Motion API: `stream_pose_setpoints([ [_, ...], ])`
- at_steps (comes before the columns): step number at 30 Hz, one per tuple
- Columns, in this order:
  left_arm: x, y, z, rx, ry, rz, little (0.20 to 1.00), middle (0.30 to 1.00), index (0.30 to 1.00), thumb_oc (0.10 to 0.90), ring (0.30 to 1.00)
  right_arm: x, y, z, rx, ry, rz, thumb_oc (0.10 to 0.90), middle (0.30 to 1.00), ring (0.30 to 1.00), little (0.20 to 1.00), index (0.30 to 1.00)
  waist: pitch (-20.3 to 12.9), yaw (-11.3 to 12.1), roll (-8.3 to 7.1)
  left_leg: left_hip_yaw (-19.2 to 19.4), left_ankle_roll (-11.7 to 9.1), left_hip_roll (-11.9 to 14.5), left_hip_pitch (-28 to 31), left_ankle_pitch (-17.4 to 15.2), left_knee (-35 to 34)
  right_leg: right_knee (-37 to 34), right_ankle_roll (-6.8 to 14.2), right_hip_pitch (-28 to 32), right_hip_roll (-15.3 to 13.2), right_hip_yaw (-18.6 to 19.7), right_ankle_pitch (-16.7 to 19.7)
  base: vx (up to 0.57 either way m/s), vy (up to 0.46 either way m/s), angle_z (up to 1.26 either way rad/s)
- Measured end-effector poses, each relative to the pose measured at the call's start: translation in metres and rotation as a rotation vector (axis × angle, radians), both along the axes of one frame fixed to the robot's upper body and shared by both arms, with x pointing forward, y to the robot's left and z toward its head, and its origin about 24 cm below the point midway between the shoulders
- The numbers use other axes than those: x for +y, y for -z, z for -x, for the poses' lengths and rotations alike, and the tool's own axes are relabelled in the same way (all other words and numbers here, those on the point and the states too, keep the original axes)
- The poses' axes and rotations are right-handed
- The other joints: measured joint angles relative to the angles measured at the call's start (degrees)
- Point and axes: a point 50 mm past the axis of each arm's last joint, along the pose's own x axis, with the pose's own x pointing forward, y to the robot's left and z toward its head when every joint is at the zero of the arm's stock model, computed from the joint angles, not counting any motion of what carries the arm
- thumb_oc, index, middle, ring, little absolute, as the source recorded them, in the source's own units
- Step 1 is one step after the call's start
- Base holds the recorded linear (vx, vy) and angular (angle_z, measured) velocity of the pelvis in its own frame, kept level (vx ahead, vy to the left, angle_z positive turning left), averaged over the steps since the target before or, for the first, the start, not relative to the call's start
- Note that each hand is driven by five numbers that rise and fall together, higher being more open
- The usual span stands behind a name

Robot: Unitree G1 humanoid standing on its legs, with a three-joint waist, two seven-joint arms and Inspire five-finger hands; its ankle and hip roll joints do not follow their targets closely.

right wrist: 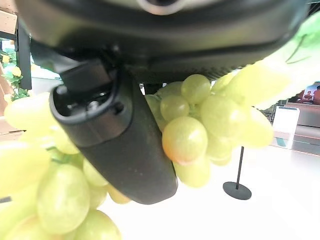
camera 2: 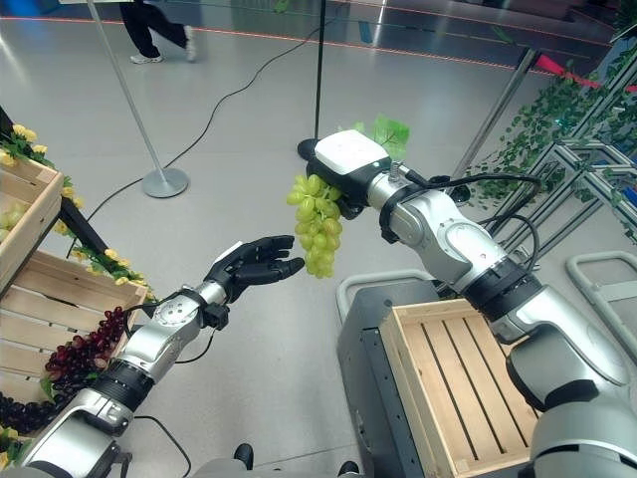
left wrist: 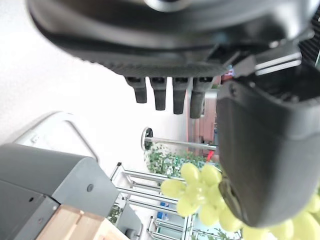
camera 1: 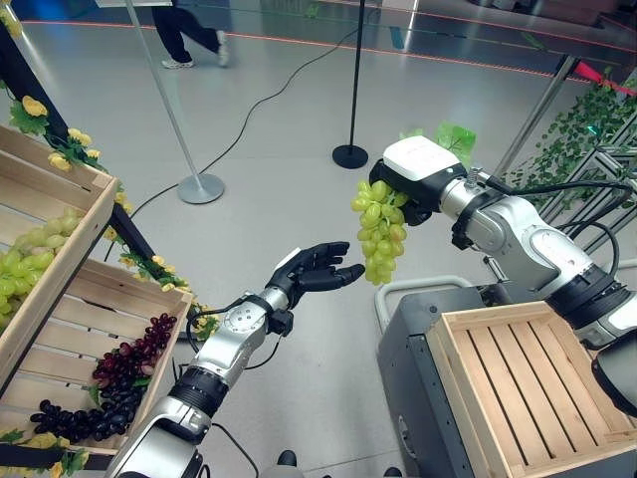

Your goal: Pick up the fruits from the basket on one side to the basket on the other side

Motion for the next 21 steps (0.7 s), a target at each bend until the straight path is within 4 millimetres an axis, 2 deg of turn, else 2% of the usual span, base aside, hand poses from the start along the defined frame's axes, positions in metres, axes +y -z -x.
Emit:
stream_pose_setpoints([
  [13,-0.005,0.002,0.000,0.012,0.005,0.012,0.900,0.900,0.900,0.800,0.900,0.009,0.002,0.001,0.010,-0.027,-0.016,0.400,0.300,0.300,0.300,0.300,0.00,0.22,0.00,-0.05,0.00,0.00,0.01,0.00,0.00,0.00,0.00,0.02,0.01,0.00,0.00,0.00,0.000,0.00],
  [21,-0.008,0.004,0.001,0.035,0.004,0.025,0.900,0.900,0.900,0.800,0.900,0.022,0.005,0.003,0.038,-0.066,-0.020,0.400,0.300,0.300,0.300,0.300,-0.02,0.27,-0.03,-0.09,0.00,0.00,0.02,0.00,0.00,0.00,-0.01,0.02,0.01,-0.01,0.00,0.00,0.000,0.00],
])
